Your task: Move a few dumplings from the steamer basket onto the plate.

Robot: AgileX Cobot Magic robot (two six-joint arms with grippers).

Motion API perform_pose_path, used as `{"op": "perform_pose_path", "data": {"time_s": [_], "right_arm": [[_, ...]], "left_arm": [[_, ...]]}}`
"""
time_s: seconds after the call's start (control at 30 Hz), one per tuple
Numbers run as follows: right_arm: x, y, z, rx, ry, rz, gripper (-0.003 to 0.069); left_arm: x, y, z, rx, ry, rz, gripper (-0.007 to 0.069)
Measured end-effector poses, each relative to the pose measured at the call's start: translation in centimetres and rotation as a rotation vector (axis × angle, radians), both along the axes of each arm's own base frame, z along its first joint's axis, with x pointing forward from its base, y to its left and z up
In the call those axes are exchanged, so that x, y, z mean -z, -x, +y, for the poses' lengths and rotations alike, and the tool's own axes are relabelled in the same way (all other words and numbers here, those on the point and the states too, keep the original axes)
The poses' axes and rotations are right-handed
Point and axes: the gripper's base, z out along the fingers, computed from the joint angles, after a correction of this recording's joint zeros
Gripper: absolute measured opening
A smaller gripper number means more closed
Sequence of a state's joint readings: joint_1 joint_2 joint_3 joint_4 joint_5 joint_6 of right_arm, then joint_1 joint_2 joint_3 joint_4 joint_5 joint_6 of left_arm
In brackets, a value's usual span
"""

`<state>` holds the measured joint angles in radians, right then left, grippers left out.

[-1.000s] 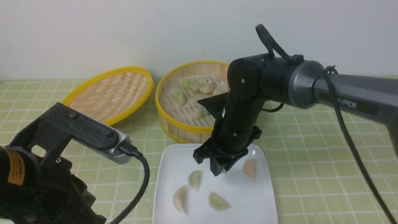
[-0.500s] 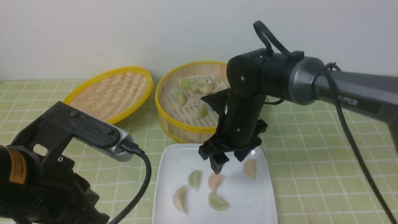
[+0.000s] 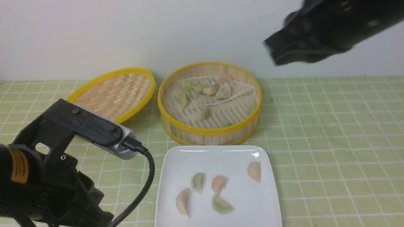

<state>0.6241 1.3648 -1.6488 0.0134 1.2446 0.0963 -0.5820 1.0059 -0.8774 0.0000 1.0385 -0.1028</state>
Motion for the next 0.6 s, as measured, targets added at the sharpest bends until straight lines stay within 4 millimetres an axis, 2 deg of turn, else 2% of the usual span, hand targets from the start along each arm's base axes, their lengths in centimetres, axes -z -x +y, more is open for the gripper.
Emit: {"op": "perform_pose_path", "data": {"time_s": [0.07, 0.23, 0.3, 0.4, 0.5, 0.53, 0.6], "right_arm": [[-2.2, 4.9, -4.2, 0.059, -0.045, -0.101, -0.0013], [-2.0, 11.2, -9.7, 0.142, -0.142, -0.289, -0.0014], [-0.5, 15.0, -12.6, 0.157, -0.271, -0.470, -0.0014], [2.4, 18.3, -14.8, 0.148, -0.420, -0.645, -0.0014], [4.9, 20.0, -15.9, 0.146, -0.511, -0.729, -0.0014], [6.4, 20.6, -16.4, 0.149, -0.548, -0.761, -0.0014], [7.7, 21.4, -16.9, 0.147, -0.595, -0.811, -0.0014]], "left_arm": [[0.0, 0.0, 0.0, 0.000, 0.000, 0.000, -0.0006], [0.0, 0.0, 0.0, 0.000, 0.002, -0.002, -0.0006], [-0.1, -0.1, -0.1, 0.000, 0.007, -0.010, -0.0006], [-0.2, -0.2, -0.3, -0.001, 0.039, -0.027, -0.0006], [-0.3, -0.3, -0.6, -0.004, 0.078, -0.035, -0.0006], [-0.4, -0.3, -0.8, -0.005, 0.100, -0.037, -0.0006], [-0.5, -0.2, -0.9, -0.008, 0.124, -0.028, -0.0006]]}}
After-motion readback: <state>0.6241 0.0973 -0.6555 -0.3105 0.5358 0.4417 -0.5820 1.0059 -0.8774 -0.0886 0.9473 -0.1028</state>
